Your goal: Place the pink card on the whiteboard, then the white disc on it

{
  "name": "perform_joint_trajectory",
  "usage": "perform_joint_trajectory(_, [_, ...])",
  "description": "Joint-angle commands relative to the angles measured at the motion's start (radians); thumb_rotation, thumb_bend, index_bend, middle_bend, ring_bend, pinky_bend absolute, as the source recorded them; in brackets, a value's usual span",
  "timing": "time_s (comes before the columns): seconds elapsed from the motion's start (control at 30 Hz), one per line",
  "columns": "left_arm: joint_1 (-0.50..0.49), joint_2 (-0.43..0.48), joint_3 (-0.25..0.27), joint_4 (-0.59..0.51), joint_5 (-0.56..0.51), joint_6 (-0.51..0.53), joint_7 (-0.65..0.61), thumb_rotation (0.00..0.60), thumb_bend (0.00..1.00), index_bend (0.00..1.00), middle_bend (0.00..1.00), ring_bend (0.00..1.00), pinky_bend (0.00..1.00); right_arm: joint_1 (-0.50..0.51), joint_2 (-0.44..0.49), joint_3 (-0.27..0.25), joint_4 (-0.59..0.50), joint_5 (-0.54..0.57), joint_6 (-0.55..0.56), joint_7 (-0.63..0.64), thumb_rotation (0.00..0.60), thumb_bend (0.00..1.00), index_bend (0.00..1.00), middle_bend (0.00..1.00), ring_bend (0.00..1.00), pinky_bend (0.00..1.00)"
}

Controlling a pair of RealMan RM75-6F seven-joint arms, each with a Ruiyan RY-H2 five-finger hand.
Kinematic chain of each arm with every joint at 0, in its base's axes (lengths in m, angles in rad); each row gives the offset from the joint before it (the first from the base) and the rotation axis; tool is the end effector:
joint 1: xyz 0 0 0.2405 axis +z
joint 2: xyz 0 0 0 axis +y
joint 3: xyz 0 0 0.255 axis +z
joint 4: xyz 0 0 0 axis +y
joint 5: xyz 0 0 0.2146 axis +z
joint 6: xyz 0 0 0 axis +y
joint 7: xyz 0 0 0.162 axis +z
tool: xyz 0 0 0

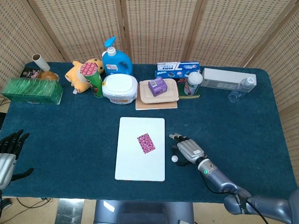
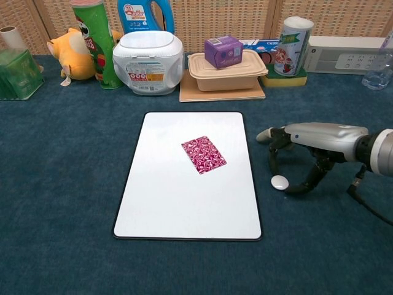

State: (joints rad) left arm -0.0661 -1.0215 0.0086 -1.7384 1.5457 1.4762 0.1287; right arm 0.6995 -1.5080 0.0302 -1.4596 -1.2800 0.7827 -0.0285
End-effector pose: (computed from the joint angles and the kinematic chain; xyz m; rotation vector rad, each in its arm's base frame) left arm -0.2964 0.1792 0.1606 -1.4858 -0.8664 -0.7992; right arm -0.1862 -0.3124 -0.0589 2.0770 -1.2280 0.8087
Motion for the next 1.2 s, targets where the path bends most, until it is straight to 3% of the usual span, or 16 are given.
perform_joint_trajectory(0.03, [0.000,0.000,0.000,0.001,0.000,-0.001,0.000,0.600,0.08,0.00,0.00,0.00,0.07,-0.001,-0.001,0.000,0.001,-0.001,0.000,-0.002,0.600,0.31,0.44,0.08,0.00,0.15])
perform_joint_trajectory(0.47, [0.001,0.000,0.001,0.000,0.001,0.002,-0.001,0.600,0.08,0.00,0.00,0.00,0.08,-0.009,-0.008,0.001,0.002,-0.015,0.012,-0.001,0.600,0.32,0.54,0.09,0.00,0.15])
perform_joint_trajectory(0.73, [0.001,0.000,0.001,0.001,0.002,0.001,0.001,0.600,0.08,0.00,0.00,0.00,0.07,-0.015,-0.003,0.005,-0.008,-0.022,0.023,0.001,0.600,0.32,0.55,0.09,0.00,0.15])
perform_joint_trajectory(1.2, [0.002,0.004,0.004,0.000,0.008,0.005,-0.010,0.600,0.08,0.00,0.00,0.00,0.07,0.053,0.030,0.110,-0.090,0.057,0.008,-0.074,0.600,0.33,0.55,0.09,0.00,0.15])
